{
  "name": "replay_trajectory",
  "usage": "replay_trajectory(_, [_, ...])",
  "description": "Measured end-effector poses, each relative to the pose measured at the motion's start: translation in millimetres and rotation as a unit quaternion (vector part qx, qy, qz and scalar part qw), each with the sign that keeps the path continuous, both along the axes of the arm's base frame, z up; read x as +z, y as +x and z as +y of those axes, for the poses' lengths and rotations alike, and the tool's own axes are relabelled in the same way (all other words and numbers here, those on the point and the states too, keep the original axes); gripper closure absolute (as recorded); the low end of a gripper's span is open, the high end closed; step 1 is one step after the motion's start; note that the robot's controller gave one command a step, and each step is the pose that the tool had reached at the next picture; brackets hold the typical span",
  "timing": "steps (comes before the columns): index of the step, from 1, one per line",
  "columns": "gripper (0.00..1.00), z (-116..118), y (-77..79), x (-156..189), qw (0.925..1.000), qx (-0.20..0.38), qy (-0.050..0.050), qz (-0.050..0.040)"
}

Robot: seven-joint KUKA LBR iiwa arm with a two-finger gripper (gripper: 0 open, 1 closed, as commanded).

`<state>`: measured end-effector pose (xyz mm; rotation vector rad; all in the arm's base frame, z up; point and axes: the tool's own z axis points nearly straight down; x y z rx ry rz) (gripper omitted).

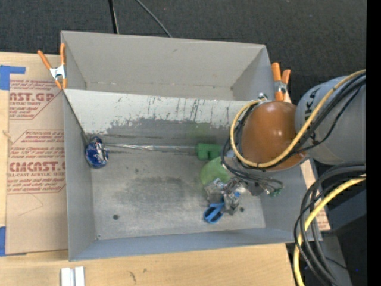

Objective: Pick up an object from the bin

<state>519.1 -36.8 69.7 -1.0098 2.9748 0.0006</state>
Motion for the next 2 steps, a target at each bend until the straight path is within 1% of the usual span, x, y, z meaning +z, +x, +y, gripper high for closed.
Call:
replay_trajectory(1, [1.00,39.6,-26.9,105.2,0.9999,0.010,0.001,-0.0035])
replay_trajectory(2, [1.00,50.3,-1.0,167.2,0.9811,0.193,0.000,-0.0032])
